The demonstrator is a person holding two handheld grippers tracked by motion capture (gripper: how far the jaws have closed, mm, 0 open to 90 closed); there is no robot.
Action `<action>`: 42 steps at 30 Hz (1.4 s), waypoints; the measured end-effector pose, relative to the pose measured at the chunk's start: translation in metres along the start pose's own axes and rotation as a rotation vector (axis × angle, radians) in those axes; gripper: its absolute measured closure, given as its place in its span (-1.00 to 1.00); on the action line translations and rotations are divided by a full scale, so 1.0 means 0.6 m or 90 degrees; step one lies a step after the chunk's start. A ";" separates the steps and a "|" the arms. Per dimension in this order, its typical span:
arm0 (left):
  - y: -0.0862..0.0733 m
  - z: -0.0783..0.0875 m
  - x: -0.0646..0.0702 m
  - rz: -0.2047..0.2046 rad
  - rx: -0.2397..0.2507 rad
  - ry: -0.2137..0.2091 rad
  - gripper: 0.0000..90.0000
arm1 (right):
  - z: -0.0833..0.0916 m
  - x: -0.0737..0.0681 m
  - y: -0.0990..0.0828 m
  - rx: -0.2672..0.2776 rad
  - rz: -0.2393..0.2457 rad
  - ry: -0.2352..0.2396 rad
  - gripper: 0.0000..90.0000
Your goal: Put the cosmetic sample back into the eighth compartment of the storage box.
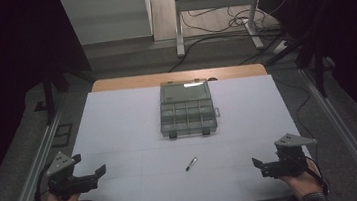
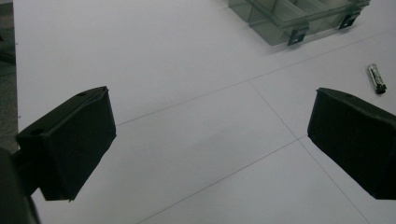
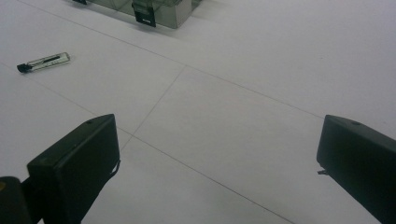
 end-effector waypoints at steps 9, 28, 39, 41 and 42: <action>0.000 -0.001 -0.002 0.008 -0.005 -0.008 -0.97 | 0.000 -0.001 0.001 -0.002 0.002 0.006 -1.00; 0.000 -0.003 -0.004 0.017 -0.009 -0.011 -0.96 | -0.019 -0.027 0.023 -0.006 0.032 0.056 -1.00; 0.000 -0.003 -0.005 0.020 -0.008 -0.014 -0.96 | -0.028 -0.045 0.037 -0.012 0.044 0.088 -1.00; 0.000 -0.003 -0.005 0.020 -0.008 -0.014 -0.96 | -0.030 -0.050 0.041 -0.008 0.048 0.091 -1.00; 0.000 -0.003 -0.005 0.021 -0.008 -0.014 -0.96 | -0.031 -0.052 0.043 -0.007 0.050 0.093 -1.00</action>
Point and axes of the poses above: each handheld gripper's, and its own axes: z roughly backward along the jaws, y roughly out of its top, x roughly to its right, the point moved 7 cm from there along -z, roughly forward along the jaws, and after that the axes turned 6 degrees about -x, right-handed, at the moved point
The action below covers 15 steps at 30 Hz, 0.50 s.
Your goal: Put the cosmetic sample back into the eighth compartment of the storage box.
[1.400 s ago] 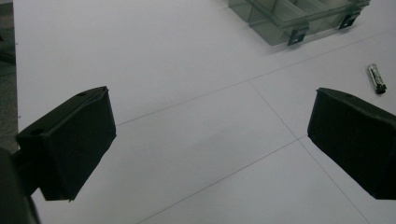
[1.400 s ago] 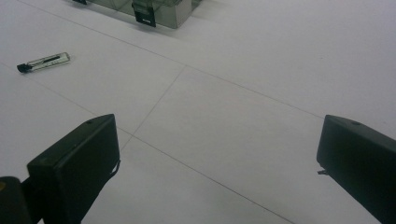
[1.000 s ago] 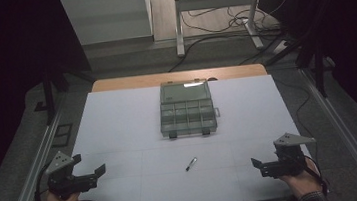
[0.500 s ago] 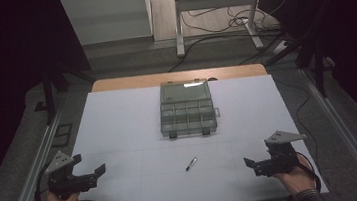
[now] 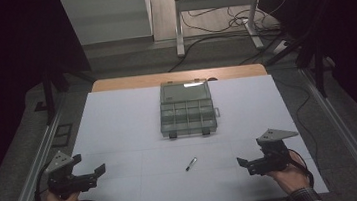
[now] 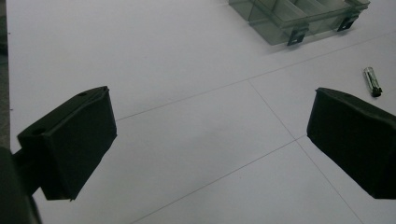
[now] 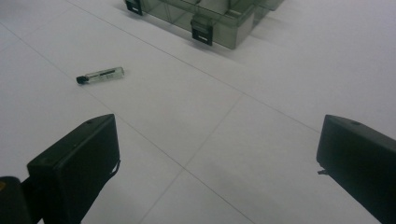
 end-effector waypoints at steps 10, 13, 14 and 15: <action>0.000 0.000 0.000 0.001 0.000 -0.001 -0.96 | -0.018 -0.022 0.017 -0.013 0.024 0.015 -1.00; 0.000 0.000 0.000 0.001 0.000 -0.001 -0.96 | -0.025 -0.029 0.024 -0.019 0.029 0.017 -1.00; 0.000 0.000 0.000 0.001 -0.001 -0.001 -0.96 | -0.026 -0.031 0.025 -0.018 0.029 0.020 -1.00; 0.000 0.000 0.000 0.001 -0.001 -0.001 -0.96 | -0.026 -0.031 0.025 -0.018 0.029 0.020 -1.00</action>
Point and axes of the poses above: each handheld gripper's, and its own axes: z roughly backward along the jaws, y roughly out of its top, x roughly to its right, the point moved 7 cm from there along -z, roughly forward along the jaws, and after that the axes turned 6 degrees about -x, right-handed, at the moved point
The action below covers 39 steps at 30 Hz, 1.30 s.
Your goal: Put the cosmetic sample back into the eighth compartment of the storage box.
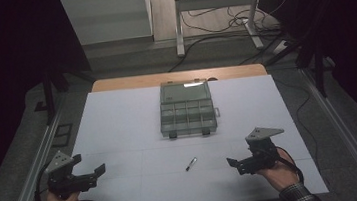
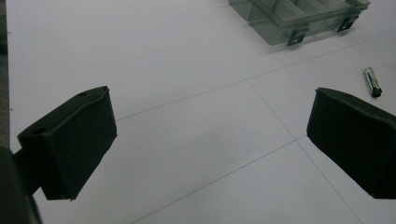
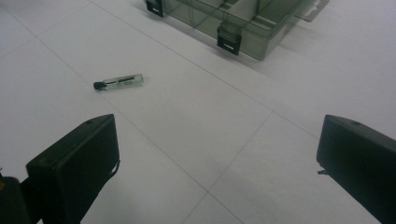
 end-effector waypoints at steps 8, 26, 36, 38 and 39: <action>0.000 0.000 0.000 0.001 -0.001 -0.002 -0.96 | -0.017 -0.016 0.014 -0.027 0.015 0.010 -1.00; 0.000 0.000 -0.001 0.003 -0.002 -0.005 -0.95 | -0.057 -0.050 0.038 -0.091 0.044 0.033 -1.00; 0.000 -0.001 -0.001 0.003 -0.001 -0.007 -0.95 | -0.080 -0.071 0.053 -0.120 0.059 0.065 -0.87; 0.000 -0.001 -0.001 0.003 -0.002 -0.008 -0.95 | -0.086 -0.075 0.057 -0.123 0.069 0.076 -0.81; 0.000 -0.001 -0.001 0.003 -0.002 -0.008 -0.95 | -0.090 -0.079 0.059 -0.127 0.077 0.083 -0.77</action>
Point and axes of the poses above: each handheld gripper's, and its own axes: z roughly backward along the jaws, y roughly out of its top, x roughly to its right, the point moved 7 cm from there along -z, roughly forward along the jaws, and after that the axes turned 6 degrees about -x, right-handed, at the moved point
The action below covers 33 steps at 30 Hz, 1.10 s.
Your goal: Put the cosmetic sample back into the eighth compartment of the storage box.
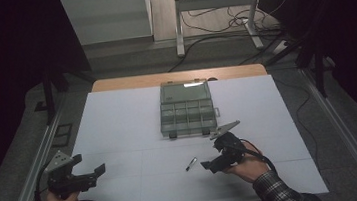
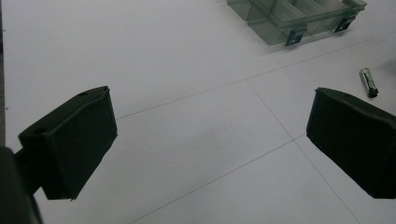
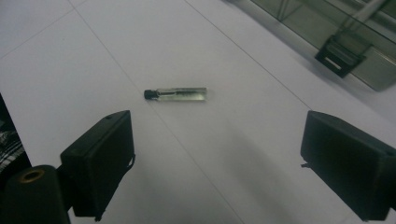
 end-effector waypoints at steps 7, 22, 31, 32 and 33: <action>0.000 0.000 0.000 0.001 0.000 -0.002 -0.95 | -0.015 -0.009 0.010 -0.020 0.018 0.016 -0.63; 0.000 0.001 -0.001 0.004 0.003 -0.007 -0.95 | -0.051 -0.024 0.038 -0.053 0.084 0.042 -0.21; 0.000 0.001 -0.001 0.003 0.004 -0.008 -0.95 | -0.075 -0.029 0.052 -0.067 0.127 0.040 -0.02; 0.000 0.001 -0.001 0.003 0.004 -0.008 -0.95 | -0.078 -0.029 0.053 -0.068 0.133 0.042 -0.02; 0.000 0.001 0.000 0.003 0.004 -0.008 -0.95 | -0.078 -0.029 0.053 -0.068 0.133 0.042 -0.02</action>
Point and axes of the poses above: each handheld gripper's, and its own axes: z roughly backward along the jaws, y roughly out of its top, x roughly to its right, the point moved 7 cm from there along -z, roughly forward along the jaws, and after that the axes turned 6 degrees about -x, right-handed, at the moved point
